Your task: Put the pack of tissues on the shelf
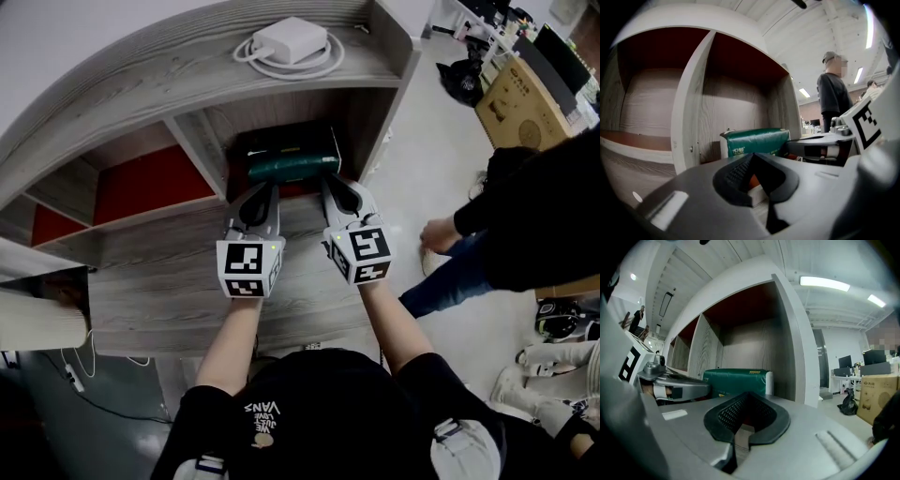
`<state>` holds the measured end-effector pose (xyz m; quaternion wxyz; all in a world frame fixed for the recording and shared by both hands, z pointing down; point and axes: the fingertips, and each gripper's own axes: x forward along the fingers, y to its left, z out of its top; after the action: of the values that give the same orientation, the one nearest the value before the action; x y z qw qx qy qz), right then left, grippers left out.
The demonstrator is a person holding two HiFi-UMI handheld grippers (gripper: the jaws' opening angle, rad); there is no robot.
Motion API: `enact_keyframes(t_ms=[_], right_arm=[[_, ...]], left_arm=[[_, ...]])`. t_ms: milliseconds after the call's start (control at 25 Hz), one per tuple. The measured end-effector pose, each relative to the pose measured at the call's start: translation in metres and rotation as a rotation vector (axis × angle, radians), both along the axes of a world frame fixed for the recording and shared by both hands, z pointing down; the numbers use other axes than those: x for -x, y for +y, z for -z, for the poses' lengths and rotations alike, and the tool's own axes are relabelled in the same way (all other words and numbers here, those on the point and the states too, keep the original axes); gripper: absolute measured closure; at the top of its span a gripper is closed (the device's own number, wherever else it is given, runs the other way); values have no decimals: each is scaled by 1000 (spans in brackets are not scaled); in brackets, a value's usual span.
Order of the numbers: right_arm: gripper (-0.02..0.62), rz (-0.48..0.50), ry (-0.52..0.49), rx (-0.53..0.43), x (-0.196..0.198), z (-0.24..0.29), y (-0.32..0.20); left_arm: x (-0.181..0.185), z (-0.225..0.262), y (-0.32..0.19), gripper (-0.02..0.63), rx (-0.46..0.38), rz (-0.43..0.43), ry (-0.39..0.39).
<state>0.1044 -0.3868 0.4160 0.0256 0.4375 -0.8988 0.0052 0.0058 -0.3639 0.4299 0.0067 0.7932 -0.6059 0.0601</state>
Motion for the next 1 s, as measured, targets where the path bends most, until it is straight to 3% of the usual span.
enact_keyframes(t_ms=[440, 1000], right_arm=[[594, -24, 6, 17, 2, 0, -6], [594, -57, -54, -12, 5, 13, 29]], left_arm=[[2, -6, -7, 554, 54, 2, 2], [10, 3, 28, 554, -11, -101, 52]])
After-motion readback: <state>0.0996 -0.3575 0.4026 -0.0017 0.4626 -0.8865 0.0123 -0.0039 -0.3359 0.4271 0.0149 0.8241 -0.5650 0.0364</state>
